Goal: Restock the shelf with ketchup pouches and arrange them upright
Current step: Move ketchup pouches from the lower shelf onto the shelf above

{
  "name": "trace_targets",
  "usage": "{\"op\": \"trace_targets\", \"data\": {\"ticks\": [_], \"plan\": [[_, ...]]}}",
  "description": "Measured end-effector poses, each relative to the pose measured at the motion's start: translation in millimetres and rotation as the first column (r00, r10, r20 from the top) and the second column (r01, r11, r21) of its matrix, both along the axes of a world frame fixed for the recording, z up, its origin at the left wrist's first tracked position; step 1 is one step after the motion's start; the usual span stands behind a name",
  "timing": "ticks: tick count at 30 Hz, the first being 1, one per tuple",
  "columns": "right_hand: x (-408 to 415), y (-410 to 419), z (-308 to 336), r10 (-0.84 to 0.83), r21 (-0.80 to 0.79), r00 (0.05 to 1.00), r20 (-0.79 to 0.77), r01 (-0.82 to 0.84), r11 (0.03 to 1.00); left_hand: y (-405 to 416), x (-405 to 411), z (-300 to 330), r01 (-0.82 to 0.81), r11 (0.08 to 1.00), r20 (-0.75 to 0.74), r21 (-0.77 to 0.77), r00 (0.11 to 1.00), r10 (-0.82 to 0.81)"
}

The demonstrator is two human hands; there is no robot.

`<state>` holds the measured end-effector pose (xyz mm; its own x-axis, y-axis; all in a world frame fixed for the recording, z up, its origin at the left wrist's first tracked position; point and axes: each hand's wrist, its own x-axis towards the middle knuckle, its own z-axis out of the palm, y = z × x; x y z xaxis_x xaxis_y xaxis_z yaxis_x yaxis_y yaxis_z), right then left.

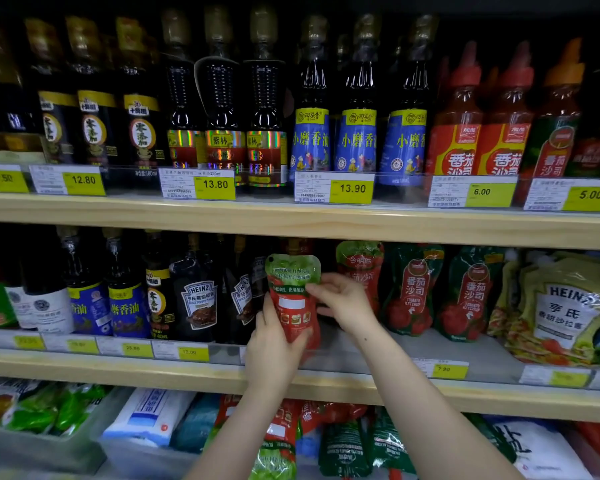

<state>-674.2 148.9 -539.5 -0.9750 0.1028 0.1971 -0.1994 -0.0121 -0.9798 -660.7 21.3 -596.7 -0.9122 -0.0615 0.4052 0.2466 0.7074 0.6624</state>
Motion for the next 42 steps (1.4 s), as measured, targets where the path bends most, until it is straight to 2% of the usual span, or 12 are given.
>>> {"op": "trace_targets", "data": {"ticks": [3, 7, 10, 17, 23, 25, 29, 32, 34, 37, 40, 42], "plan": [[7.6, -2.3, -6.2, -0.048, 0.083, 0.996, -0.074, 0.054, 0.995, 3.3, 2.2, 0.3, 0.050, 0.998, -0.020, 0.024, 0.999, -0.050], [26.6, -7.4, -13.7, -0.179, 0.304, 0.909, -0.377, 0.304, 0.903, 16.6, 15.4, -2.8, 0.127, 0.984, -0.077, 0.122, 0.990, -0.119], [51.4, -10.7, -14.9, -0.151, 0.293, 0.847, -0.510, 0.336, 0.895, 24.4, 25.8, -5.5, 0.156, 0.972, -0.122, 0.177, 0.983, -0.136], [92.1, 20.3, -5.2, -0.163, 0.128, 0.867, -0.470, 0.250, 0.960, 31.6, 27.2, 12.3, 0.422, 0.888, -0.220, 0.183, 0.898, -0.381], [106.8, 35.4, 3.6, -0.134, 0.048, 0.877, -0.461, 0.176, 0.983, 56.6, 45.3, 17.1, 0.462, 0.842, -0.255, 0.278, 0.881, -0.399], [113.3, 44.5, 4.4, -0.054, 0.061, 0.899, -0.435, 0.089, 0.994, 41.3, 45.7, 30.1, 0.584, 0.744, -0.160, 0.324, 0.809, -0.565], [111.3, 67.4, 3.9, -0.132, 0.202, 0.949, -0.287, 0.195, 0.960, -1.0, 48.8, 49.4, 0.798, 0.500, 0.133, 0.337, 0.486, -0.864], [107.9, 68.0, 0.1, 0.067, 0.118, 0.993, -0.092, -0.056, 0.991, -5.8, 52.0, 40.1, 0.731, 0.451, 0.250, 0.511, 0.376, -0.892], [106.9, 64.9, -4.2, 0.134, 0.014, 0.987, -0.085, -0.134, 0.991, 0.0, 51.5, 30.4, 0.639, 0.433, 0.266, 0.636, 0.346, -0.900], [107.1, 61.6, -5.5, 0.022, -0.037, 0.993, -0.119, -0.026, 0.999, 11.7, 51.5, 25.9, 0.568, 0.471, 0.264, 0.675, 0.411, -0.873], [106.0, 61.8, -7.4, -0.106, -0.017, 0.983, -0.151, 0.104, 0.994, 25.5, 51.6, 24.2, 0.647, 0.603, 0.220, 0.467, 0.576, -0.787], [106.5, 63.6, -5.7, -0.118, -0.021, 0.981, -0.154, 0.116, 0.993, 29.9, 50.9, 23.5, 0.656, 0.637, 0.177, 0.405, 0.627, -0.759]]}}
